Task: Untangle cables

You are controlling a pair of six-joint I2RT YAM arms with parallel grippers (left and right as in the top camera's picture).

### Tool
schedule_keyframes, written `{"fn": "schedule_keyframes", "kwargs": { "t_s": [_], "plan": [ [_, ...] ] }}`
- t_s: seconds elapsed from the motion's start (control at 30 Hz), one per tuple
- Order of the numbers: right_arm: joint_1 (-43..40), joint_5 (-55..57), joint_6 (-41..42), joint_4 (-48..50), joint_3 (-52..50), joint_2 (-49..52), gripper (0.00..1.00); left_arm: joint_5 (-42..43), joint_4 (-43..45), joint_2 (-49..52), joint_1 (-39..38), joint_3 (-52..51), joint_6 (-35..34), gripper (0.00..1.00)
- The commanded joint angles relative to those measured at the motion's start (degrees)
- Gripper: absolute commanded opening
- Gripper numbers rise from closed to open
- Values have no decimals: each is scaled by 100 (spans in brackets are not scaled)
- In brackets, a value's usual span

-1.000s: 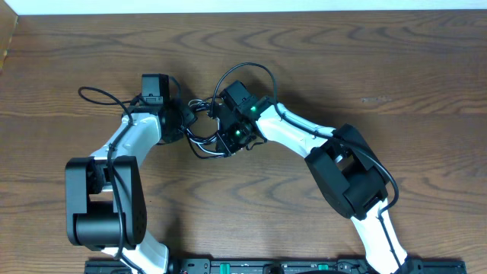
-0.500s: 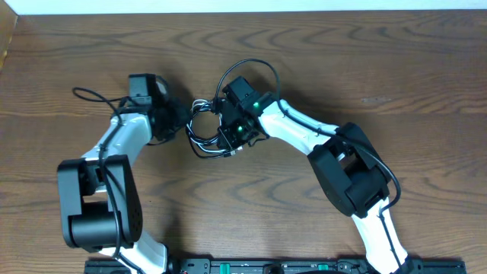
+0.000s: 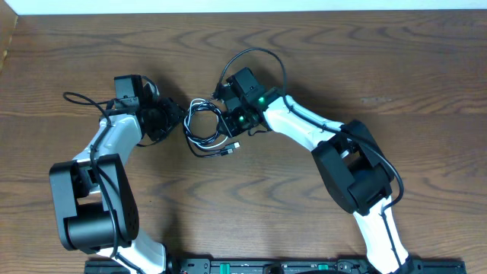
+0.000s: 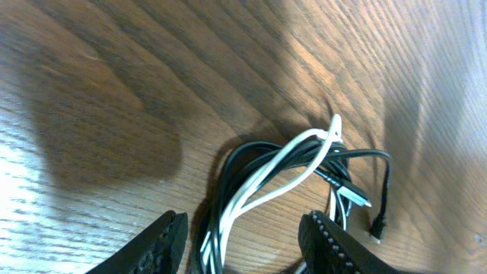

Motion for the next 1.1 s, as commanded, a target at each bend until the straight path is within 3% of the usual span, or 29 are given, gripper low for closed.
{"fn": "schedule_keyframes", "kwargs": {
  "t_s": [0.0,0.17,0.37,0.47,0.5,0.67,0.9,0.97,1.07],
  "plan": [
    [-13,719,426,33,37,-164,25,181,20,37,11,74,205,52],
    [129,1108,428,361,15,28,29,181,83,37,11,74,564,53],
    [317,1073,404,979,15,378,25,181,98,37,11,74,807,53],
    [332,1091,402,1150,15,520,14,181,94,37,11,74,807,53],
    [317,1091,393,1303,15,549,1,181,85,37,11,74,826,53],
    [173,1086,-306,2116,15,549,1,181,70,37,13,74,999,53],
    [-280,334,-372,2719,28,549,1,-55,-11,37,15,74,1161,53],
    [-435,-313,-278,2728,39,549,9,-57,-9,37,15,74,1158,53],
    [-621,-1305,-109,2706,39,535,33,-57,-4,37,11,74,1137,53]
  ]
}}
